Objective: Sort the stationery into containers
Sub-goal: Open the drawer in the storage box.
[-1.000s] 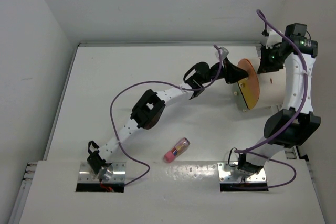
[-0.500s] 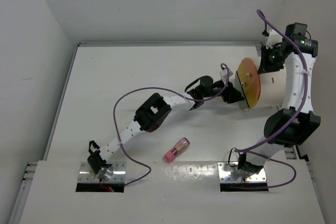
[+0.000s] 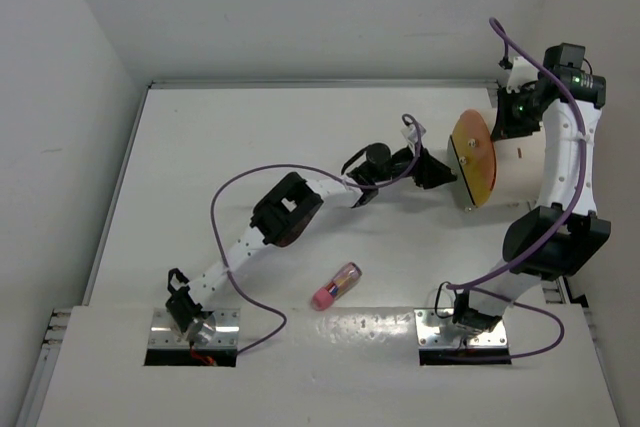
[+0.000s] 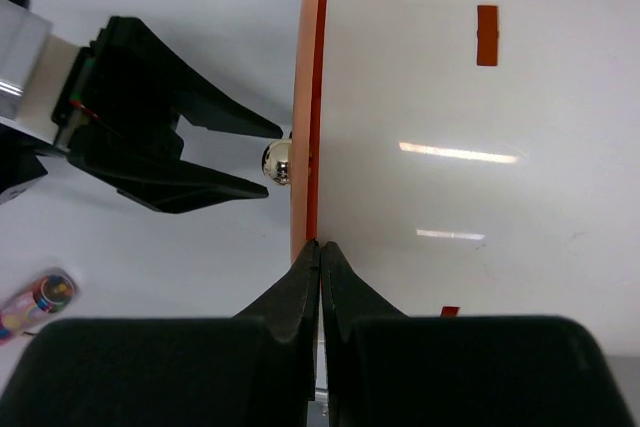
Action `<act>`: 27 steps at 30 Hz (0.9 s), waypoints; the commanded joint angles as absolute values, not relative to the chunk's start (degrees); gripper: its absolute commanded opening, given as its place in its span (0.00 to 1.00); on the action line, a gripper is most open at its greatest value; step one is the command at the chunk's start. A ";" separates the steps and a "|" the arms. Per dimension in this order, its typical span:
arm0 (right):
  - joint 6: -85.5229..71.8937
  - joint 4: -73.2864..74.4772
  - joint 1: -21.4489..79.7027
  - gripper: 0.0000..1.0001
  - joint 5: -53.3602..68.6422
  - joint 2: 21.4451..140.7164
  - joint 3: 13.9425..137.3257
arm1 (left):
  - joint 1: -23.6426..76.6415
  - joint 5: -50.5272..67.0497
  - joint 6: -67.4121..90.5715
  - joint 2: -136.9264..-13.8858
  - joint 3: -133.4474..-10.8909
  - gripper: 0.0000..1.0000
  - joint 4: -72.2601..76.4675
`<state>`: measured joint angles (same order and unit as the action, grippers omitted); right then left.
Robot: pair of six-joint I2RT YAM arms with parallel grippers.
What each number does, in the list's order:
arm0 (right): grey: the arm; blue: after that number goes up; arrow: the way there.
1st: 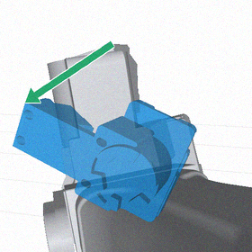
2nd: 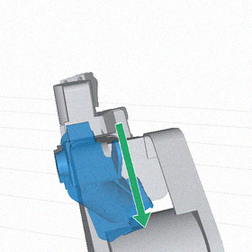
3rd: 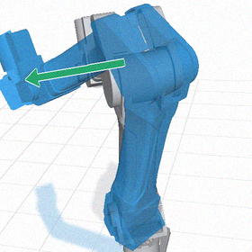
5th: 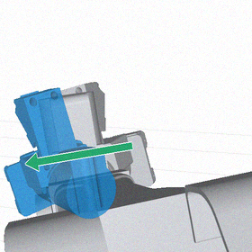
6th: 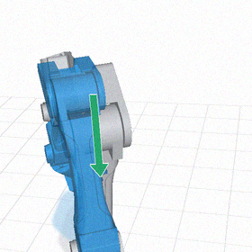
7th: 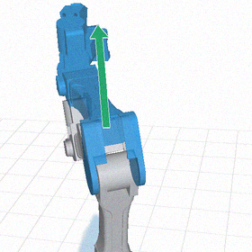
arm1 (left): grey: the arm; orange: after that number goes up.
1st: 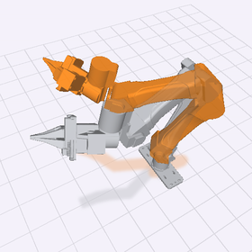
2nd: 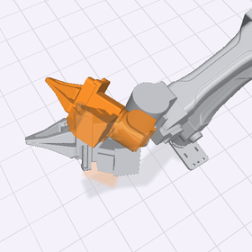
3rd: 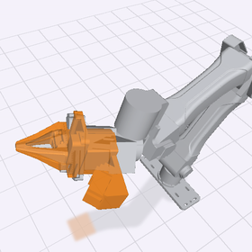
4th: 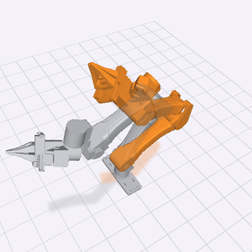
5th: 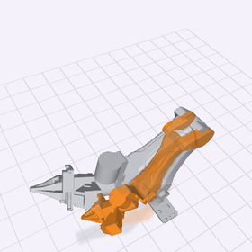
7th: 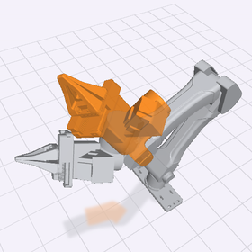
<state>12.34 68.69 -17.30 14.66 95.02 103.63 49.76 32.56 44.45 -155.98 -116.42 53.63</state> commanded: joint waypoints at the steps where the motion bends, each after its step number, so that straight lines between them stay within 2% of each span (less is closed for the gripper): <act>1: 11.43 72.07 -17.14 0.01 15.56 97.38 103.89 | 49.31 31.56 47.02 -153.89 -121.54 0.54 60.30; 8: 11.25 73.12 -16.96 0.01 16.08 98.52 106.08 | 49.39 30.50 45.70 -157.76 -127.61 0.51 57.75; 27: 11.87 74.44 -16.52 0.00 16.08 98.88 107.05 | 50.36 29.27 43.24 -160.49 -129.81 0.48 56.51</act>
<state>11.81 71.83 -17.10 15.20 97.58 107.35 49.52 29.52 44.80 -159.68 -126.65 52.93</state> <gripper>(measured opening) 0.009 0.481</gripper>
